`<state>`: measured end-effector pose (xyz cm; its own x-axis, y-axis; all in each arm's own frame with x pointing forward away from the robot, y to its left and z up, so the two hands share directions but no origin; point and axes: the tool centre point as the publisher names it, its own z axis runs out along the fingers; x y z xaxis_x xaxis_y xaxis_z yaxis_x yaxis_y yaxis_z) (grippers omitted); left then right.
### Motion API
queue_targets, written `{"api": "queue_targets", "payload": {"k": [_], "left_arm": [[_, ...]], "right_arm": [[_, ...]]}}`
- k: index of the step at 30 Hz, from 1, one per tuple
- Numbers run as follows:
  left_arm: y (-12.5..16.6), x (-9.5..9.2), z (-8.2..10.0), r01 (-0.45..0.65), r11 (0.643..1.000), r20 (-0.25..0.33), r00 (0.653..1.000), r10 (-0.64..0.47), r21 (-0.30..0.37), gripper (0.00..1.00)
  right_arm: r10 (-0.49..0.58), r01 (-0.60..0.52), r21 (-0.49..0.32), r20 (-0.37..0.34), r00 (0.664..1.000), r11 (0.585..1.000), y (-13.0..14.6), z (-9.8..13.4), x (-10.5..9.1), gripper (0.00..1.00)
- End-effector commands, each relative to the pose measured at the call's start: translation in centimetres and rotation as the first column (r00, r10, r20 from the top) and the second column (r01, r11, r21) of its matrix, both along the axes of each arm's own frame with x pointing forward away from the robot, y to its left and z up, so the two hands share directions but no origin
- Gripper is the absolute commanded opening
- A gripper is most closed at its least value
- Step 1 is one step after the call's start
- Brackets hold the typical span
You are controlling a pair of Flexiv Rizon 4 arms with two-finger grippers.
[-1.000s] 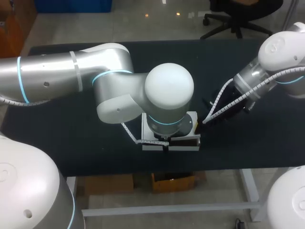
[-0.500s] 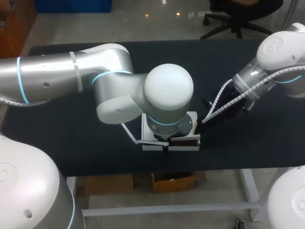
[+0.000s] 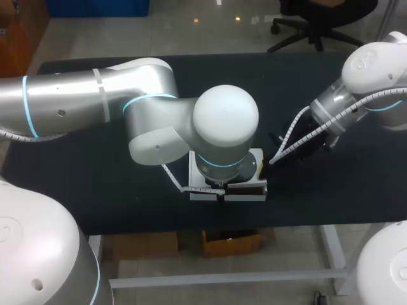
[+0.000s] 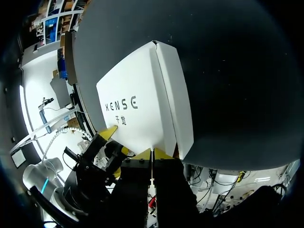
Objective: Assemble the packaging by folding the flat box into shape, placing the metal phone stand inside, and closing the box properly
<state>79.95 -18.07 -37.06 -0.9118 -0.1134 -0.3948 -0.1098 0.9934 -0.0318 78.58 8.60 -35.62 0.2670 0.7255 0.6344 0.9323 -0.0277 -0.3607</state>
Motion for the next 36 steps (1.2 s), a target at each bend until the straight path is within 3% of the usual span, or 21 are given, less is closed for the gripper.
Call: {"api": "queue_targets", "payload": {"k": [1, 23, 36], "left_arm": [[0.1, -0.2, -0.1, -0.002, 1.000, 0.002, 1.000, 0.002, 0.000, 0.35], [0.9, -0.9, 0.6, -0.001, 1.000, 0.011, 1.000, 0.001, -0.015, 0.38], [1.8, -1.5, 1.9, -0.004, 0.999, 0.036, 0.999, 0.005, -0.048, 0.39]], "right_arm": [[0.005, -0.005, 0.004, -0.004, 1.000, 1.000, -0.1, -0.2, 0.3, 0.00], [0.001, 0.000, 0.005, -0.009, 1.000, 1.000, -0.2, -0.4, 0.2, 0.00], [0.004, -0.004, 0.005, -0.003, 1.000, 1.000, 0.1, -0.1, 0.3, 0.00]]}}
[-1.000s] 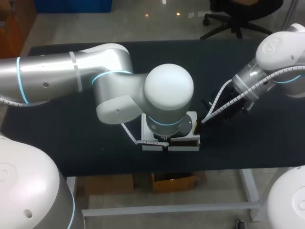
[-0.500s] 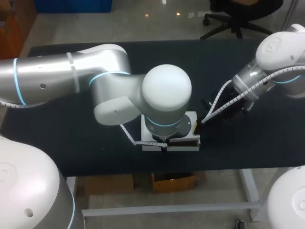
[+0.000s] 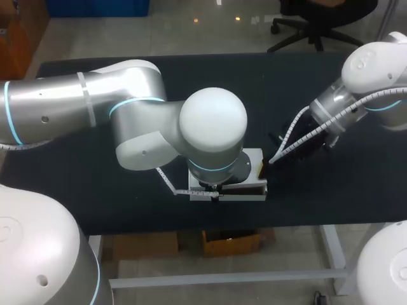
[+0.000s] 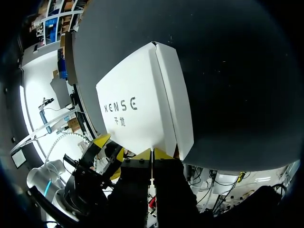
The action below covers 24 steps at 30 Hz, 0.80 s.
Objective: Assemble the packaging by folding the flat box into shape, placing the metal phone stand inside, and closing the box properly
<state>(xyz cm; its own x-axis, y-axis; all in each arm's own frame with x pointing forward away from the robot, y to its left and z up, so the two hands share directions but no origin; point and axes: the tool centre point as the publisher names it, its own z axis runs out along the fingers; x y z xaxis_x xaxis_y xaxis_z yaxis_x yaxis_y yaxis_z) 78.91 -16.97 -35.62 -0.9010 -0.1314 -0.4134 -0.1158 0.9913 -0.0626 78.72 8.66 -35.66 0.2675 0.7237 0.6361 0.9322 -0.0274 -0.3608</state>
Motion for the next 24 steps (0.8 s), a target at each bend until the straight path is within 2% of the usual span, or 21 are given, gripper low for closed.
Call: {"api": "queue_targets", "payload": {"k": [1, 9, 12, 14, 19, 24], "left_arm": [[0.7, -0.5, 0.6, 0.006, 1.000, 0.013, 1.000, -0.005, -0.027, 0.38], [1.4, -0.8, 1.9, 0.015, 0.996, 0.028, 1.000, -0.013, -0.089, 0.30], [1.7, -0.8, 2.2, 0.010, 0.993, 0.027, 1.000, -0.007, -0.121, 0.19], [1.8, -0.7, 2.3, 0.004, 0.989, 0.022, 1.000, -0.001, -0.145, 0.00], [1.9, -0.4, 2.5, -0.004, 0.982, 0.013, 1.000, 0.007, -0.187, 0.00], [1.9, 0.1, 2.5, -0.014, 0.968, -0.023, 1.000, 0.009, -0.252, 0.00]], "right_arm": [[0.005, -0.005, 0.002, -0.002, 1.000, 1.000, 0.0, -0.1, 0.1, 0.00], [0.005, -0.005, 0.002, -0.002, 1.000, 1.000, 0.1, -0.1, 0.1, 0.00], [0.004, -0.004, 0.002, -0.002, 1.000, 1.000, 0.1, -0.1, 0.1, 0.00], [0.004, -0.004, 0.002, -0.001, 1.000, 1.000, 0.1, 0.0, 0.1, 0.00], [0.005, -0.005, 0.002, -0.001, 1.000, 1.000, 0.2, 0.0, 0.1, 0.00], [0.004, -0.004, 0.001, -0.001, 1.000, 1.000, 0.2, 0.0, 0.1, 0.00]]}}
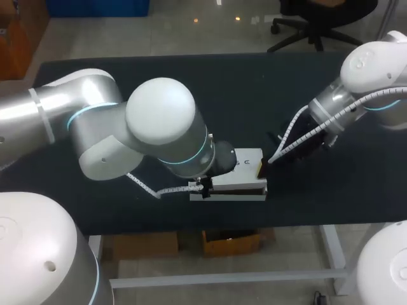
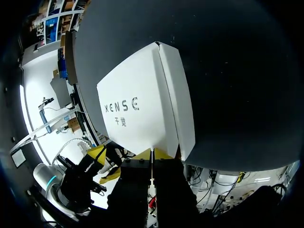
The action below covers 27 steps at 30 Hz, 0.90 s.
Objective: Assemble the packaging by folding the flat box into shape, placing the metal phone stand inside, and closing the box properly
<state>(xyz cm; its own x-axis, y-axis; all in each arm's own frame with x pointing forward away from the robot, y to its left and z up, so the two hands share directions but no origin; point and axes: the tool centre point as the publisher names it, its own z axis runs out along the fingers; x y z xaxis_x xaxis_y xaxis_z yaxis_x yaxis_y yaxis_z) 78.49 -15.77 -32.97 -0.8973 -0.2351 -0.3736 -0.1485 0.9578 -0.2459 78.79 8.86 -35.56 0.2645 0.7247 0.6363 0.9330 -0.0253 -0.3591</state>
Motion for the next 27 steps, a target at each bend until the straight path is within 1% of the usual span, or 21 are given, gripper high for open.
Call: {"api": "queue_targets", "payload": {"k": [1, 6, 12, 27], "left_arm": [[0.7, 0.6, -0.2, 0.020, 0.997, -0.017, 1.000, -0.021, -0.076, 0.00], [0.5, 1.3, -0.8, 0.004, 0.995, -0.063, 0.998, -0.011, -0.100, 0.00], [1.2, 1.7, -1.4, -0.019, 0.990, -0.116, 0.993, 0.003, -0.138, 0.00], [1.7, 1.3, -2.8, -0.026, 0.989, -0.146, 0.989, 0.005, -0.143, 0.00]], "right_arm": [[0.002, -0.002, 0.001, -0.003, 1.000, 1.000, 0.0, -0.1, 0.0, 0.00], [0.001, -0.001, 0.002, -0.003, 1.000, 1.000, 0.0, -0.1, 0.0, 0.00], [0.001, -0.001, 0.002, -0.002, 1.000, 1.000, 0.0, -0.1, 0.0, 0.00], [0.000, 0.000, -0.001, -0.007, 1.000, 1.000, 0.0, -0.2, 0.0, 0.00]]}}
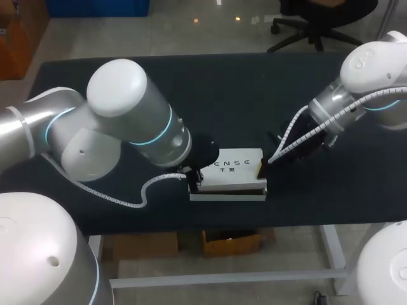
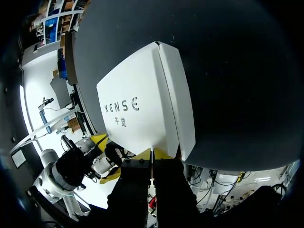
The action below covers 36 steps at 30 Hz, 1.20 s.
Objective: Assemble the packaging by folding the flat box into shape, placing the metal phone stand inside, and closing the box properly
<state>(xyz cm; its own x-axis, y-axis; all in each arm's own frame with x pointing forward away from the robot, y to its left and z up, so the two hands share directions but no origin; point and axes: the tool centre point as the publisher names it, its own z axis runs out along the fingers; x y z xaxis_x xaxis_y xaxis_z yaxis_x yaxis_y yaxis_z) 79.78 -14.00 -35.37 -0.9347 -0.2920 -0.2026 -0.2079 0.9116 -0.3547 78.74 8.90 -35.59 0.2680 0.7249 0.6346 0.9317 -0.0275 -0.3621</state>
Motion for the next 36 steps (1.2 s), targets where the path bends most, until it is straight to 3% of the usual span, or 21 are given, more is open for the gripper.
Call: {"api": "queue_targets", "payload": {"k": [1, 36], "left_arm": [[0.0, 0.0, -0.4, 0.002, 1.000, -0.003, 1.000, -0.002, -0.002, 0.00], [0.0, 0.0, -1.5, -0.004, 1.000, -0.028, 1.000, 0.005, 0.017, 0.00]], "right_arm": [[0.002, -0.002, 0.000, -0.004, 1.000, 1.000, 0.0, -0.2, 0.0, 0.00], [-0.018, 0.019, 0.019, -0.056, 0.998, 1.000, -0.5, -2.9, -0.4, 0.00]]}}
